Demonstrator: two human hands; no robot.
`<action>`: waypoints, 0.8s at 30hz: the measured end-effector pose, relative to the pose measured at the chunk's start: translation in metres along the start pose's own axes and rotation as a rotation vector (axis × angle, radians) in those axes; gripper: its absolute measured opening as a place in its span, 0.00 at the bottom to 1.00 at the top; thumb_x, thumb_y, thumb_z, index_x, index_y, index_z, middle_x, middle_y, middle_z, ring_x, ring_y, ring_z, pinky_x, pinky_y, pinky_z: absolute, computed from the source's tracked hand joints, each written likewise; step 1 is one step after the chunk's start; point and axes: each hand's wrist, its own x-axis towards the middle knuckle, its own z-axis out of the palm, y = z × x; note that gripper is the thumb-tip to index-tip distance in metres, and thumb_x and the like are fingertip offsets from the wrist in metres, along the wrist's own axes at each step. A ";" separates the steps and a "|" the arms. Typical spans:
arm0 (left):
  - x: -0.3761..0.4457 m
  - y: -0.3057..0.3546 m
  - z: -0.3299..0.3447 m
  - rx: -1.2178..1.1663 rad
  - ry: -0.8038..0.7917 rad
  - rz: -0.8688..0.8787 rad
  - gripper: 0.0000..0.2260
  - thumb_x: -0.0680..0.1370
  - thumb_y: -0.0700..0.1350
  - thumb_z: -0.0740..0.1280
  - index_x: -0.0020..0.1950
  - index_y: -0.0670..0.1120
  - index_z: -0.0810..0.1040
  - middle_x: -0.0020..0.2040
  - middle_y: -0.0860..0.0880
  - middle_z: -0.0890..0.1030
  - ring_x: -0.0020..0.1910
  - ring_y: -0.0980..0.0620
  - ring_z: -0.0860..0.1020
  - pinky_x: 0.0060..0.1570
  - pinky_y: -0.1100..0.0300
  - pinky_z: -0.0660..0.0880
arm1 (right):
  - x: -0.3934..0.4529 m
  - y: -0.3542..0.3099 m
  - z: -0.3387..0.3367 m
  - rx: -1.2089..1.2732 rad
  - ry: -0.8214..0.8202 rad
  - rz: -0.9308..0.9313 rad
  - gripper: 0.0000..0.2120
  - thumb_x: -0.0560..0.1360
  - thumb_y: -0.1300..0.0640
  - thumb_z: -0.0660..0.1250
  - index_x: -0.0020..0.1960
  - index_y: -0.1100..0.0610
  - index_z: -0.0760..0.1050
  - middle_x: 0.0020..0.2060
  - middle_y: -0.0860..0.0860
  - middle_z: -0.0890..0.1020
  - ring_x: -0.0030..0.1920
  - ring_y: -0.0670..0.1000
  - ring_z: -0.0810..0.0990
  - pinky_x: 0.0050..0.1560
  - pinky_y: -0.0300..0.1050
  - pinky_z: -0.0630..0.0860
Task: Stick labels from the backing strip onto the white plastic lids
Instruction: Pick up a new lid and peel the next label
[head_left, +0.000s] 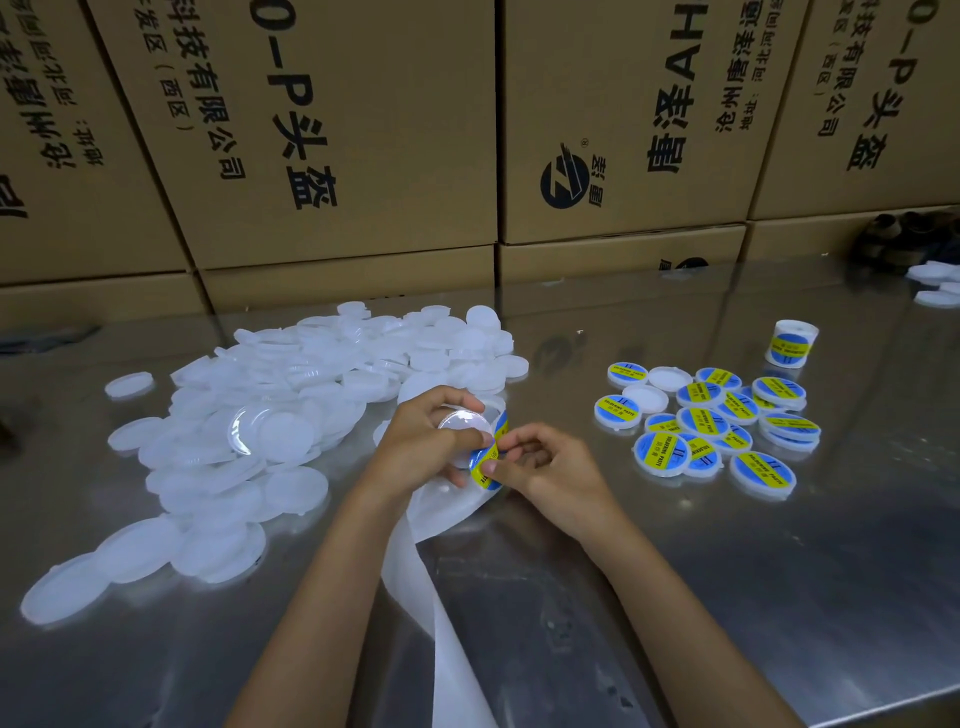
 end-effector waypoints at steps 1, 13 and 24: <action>0.000 0.000 -0.001 0.001 -0.012 0.000 0.12 0.71 0.35 0.76 0.47 0.50 0.82 0.42 0.50 0.83 0.29 0.54 0.81 0.26 0.60 0.78 | 0.000 0.000 0.000 -0.006 0.004 -0.001 0.11 0.68 0.64 0.79 0.45 0.57 0.79 0.38 0.50 0.77 0.32 0.44 0.72 0.38 0.34 0.73; -0.006 0.006 -0.003 -0.097 -0.059 -0.041 0.08 0.76 0.36 0.70 0.49 0.48 0.84 0.55 0.41 0.82 0.40 0.48 0.82 0.30 0.58 0.79 | -0.003 -0.004 0.000 -0.003 -0.030 0.032 0.07 0.71 0.64 0.76 0.47 0.61 0.80 0.43 0.58 0.83 0.40 0.48 0.78 0.42 0.34 0.76; -0.006 0.002 -0.002 -0.097 -0.121 0.009 0.15 0.76 0.28 0.66 0.52 0.47 0.83 0.58 0.41 0.79 0.54 0.39 0.81 0.42 0.50 0.84 | -0.006 -0.006 0.000 -0.096 -0.008 -0.020 0.05 0.72 0.60 0.75 0.47 0.58 0.81 0.34 0.47 0.77 0.30 0.42 0.69 0.36 0.33 0.70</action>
